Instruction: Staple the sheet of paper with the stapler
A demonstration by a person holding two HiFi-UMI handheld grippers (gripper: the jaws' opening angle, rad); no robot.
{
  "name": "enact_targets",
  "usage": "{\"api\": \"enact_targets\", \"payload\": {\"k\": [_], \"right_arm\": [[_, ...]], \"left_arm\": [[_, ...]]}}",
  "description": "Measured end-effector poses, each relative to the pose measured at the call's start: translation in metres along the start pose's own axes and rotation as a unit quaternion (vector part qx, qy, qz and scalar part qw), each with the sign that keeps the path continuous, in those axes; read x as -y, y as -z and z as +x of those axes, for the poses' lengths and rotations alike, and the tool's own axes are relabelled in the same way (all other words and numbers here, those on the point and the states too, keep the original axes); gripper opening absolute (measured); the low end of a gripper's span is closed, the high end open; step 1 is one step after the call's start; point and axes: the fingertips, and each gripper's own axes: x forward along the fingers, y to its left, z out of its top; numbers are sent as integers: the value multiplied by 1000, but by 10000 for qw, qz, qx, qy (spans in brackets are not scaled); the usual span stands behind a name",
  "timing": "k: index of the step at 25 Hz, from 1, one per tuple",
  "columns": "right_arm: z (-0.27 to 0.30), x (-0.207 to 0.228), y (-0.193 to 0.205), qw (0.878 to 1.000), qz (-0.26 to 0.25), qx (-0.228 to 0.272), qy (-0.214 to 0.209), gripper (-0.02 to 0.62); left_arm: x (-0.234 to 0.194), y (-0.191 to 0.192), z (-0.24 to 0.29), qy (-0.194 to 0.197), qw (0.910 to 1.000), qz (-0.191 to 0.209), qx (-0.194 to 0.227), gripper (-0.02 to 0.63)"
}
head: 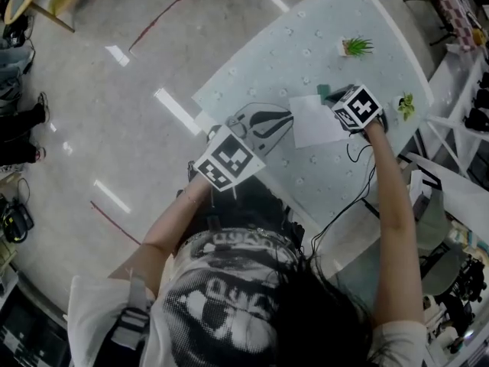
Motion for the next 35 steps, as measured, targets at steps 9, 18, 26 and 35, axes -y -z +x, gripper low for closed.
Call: {"api": "enact_targets", "payload": {"k": [9, 18, 26, 35], "right_arm": [[-23, -2, -8, 9868, 920, 1156, 665, 0], [-59, -47, -21, 9218, 2260, 2787, 1470, -2], [-64, -114, -5, 8607, 3375, 3353, 1812, -2], [-90, -170, 23, 8051, 3962, 3789, 2265, -2]], "left_arm": [[17, -15, -14, 324, 9987, 356, -152, 20], [15, -10, -28, 709, 9959, 453, -324, 20], [40, 15, -35, 1567, 9819, 765, -736, 20], [75, 23, -30, 1977, 9721, 989, -784, 20]]}}
